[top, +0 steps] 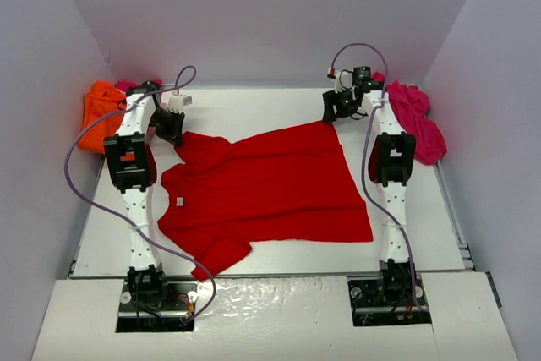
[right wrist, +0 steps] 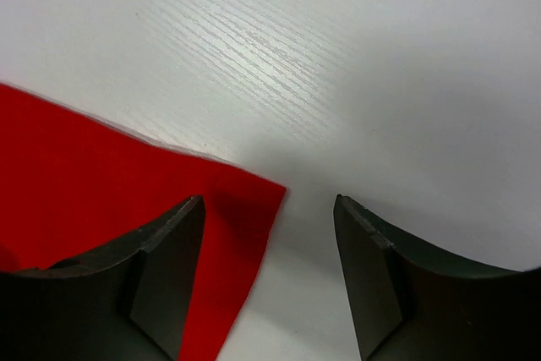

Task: Fold and stack the t-shirts
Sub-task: Grap the side of the flattened tshirt furthest away from the robot with both arms

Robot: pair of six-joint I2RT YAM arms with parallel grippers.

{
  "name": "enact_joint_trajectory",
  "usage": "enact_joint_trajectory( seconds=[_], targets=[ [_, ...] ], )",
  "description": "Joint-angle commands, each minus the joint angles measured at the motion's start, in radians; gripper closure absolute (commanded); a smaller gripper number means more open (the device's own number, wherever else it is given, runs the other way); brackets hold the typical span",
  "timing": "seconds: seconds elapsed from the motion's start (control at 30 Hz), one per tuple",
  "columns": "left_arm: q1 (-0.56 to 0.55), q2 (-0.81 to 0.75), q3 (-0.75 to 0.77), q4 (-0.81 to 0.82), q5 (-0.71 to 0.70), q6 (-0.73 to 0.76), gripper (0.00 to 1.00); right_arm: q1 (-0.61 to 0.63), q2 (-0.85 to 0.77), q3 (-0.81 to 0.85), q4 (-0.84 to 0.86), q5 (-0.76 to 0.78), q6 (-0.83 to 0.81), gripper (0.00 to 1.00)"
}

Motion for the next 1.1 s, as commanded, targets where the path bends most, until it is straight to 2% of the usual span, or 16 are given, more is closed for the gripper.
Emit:
enact_joint_trajectory(
  seconds=[0.0, 0.17, 0.3, 0.47, 0.57, 0.67, 0.7, 0.87, 1.07],
  targets=[
    [-0.024, -0.011, 0.005, -0.041, -0.041, 0.014, 1.00, 0.027, 0.024, -0.057, -0.159, 0.003, -0.078, 0.40],
    [-0.030, -0.009, 0.012, -0.042, -0.041, 0.013, 1.00, 0.059, 0.025, -0.057, -0.232, 0.007, -0.149, 0.41],
    [-0.031, -0.009, 0.009, -0.041, -0.038, 0.015, 1.00, 0.092, 0.027, -0.094, -0.268, 0.005, -0.174, 0.52],
    [-0.032, -0.008, 0.008, -0.041, -0.035, 0.019, 1.00, 0.123, 0.033, -0.122, -0.314, 0.014, -0.223, 0.60],
    [-0.031, -0.006, 0.009, -0.041, -0.033, 0.019, 1.00, 0.136, 0.038, -0.123, -0.322, 0.032, -0.232, 0.73],
    [-0.032, -0.015, 0.004, -0.028, -0.044, 0.020, 1.00, 0.135, 0.047, -0.103, -0.320, 0.050, -0.232, 0.96],
    [-0.031, -0.020, 0.000, -0.012, -0.052, 0.019, 1.00, 0.134, 0.051, -0.094, -0.320, 0.062, -0.234, 0.99],
    [-0.032, -0.077, -0.044, 0.096, -0.104, -0.037, 1.00, 0.118, 0.037, -0.076, -0.265, 0.104, -0.186, 1.00],
    [-0.031, -0.074, 0.101, 0.110, -0.170, -0.086, 1.00, 0.126, -0.098, -0.153, -0.054, 0.275, -0.098, 1.00]
  ],
)
